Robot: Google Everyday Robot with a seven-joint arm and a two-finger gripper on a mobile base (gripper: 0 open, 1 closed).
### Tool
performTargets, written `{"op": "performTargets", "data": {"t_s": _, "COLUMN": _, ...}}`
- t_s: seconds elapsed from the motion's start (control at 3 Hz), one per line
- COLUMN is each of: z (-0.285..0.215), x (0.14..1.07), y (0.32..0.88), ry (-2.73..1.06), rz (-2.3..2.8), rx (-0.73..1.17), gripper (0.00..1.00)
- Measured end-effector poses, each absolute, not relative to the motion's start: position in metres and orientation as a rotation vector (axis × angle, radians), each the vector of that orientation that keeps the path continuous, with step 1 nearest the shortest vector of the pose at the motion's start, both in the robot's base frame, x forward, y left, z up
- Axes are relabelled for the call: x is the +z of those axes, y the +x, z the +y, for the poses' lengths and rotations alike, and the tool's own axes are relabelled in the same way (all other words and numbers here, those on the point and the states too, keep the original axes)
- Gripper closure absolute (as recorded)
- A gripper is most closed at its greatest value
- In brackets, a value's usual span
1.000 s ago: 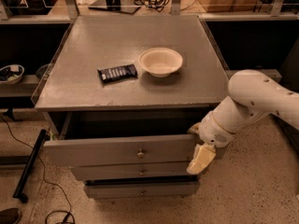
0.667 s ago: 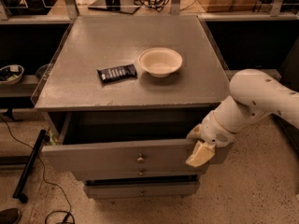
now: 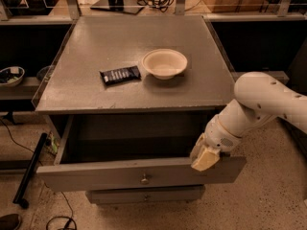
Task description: Open top drawer
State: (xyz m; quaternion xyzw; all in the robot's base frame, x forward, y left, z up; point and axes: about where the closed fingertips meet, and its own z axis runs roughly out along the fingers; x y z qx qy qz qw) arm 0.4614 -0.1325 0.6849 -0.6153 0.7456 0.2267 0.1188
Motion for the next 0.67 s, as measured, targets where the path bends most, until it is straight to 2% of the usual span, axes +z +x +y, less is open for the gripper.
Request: {"op": "performTargets", "data": {"t_s": 0.67, "z": -0.1346, "x": 0.6902, "y": 0.4563, "ry": -1.791, "rz": 2.180, "rx": 0.656, "gripper": 1.00}}
